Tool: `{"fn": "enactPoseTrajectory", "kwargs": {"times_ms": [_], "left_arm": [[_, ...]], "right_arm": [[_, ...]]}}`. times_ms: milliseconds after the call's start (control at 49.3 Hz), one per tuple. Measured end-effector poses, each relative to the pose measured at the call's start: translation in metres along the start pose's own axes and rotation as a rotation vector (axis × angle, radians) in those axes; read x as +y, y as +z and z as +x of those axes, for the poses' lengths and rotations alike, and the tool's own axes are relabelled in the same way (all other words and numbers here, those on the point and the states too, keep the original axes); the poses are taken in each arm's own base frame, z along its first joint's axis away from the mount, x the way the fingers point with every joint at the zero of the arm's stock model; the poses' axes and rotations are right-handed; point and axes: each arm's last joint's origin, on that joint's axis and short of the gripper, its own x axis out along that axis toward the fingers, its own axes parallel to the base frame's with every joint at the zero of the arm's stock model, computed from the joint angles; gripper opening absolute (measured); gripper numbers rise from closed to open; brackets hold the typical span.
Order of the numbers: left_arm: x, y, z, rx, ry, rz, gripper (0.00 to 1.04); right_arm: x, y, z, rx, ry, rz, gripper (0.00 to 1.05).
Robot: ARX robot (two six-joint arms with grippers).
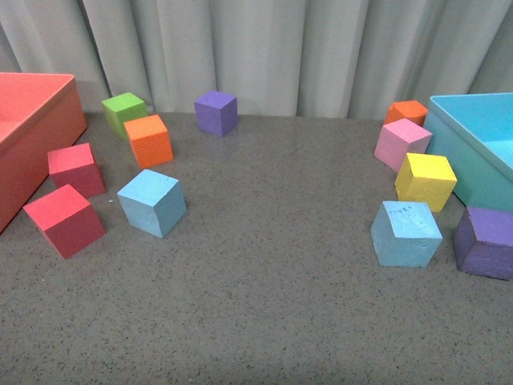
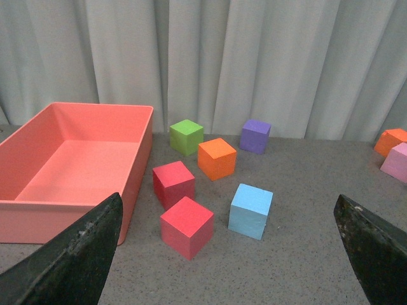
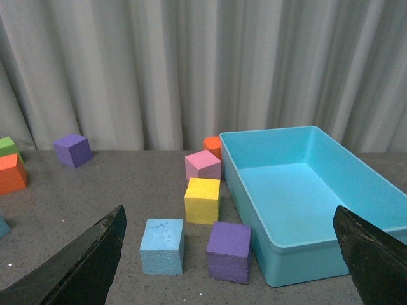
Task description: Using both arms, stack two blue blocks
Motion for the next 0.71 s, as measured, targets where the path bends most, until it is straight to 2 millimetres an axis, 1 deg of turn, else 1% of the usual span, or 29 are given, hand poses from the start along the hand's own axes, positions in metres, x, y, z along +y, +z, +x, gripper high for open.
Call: {"fn": "enactPoseTrajectory", "kwargs": {"times_ms": [709], "left_arm": [[0.0000,0.0000,0.0000,0.000,0.000,0.000,0.98]], "right_arm": [[0.0000,0.0000,0.0000,0.000,0.000,0.000,0.95]]}}
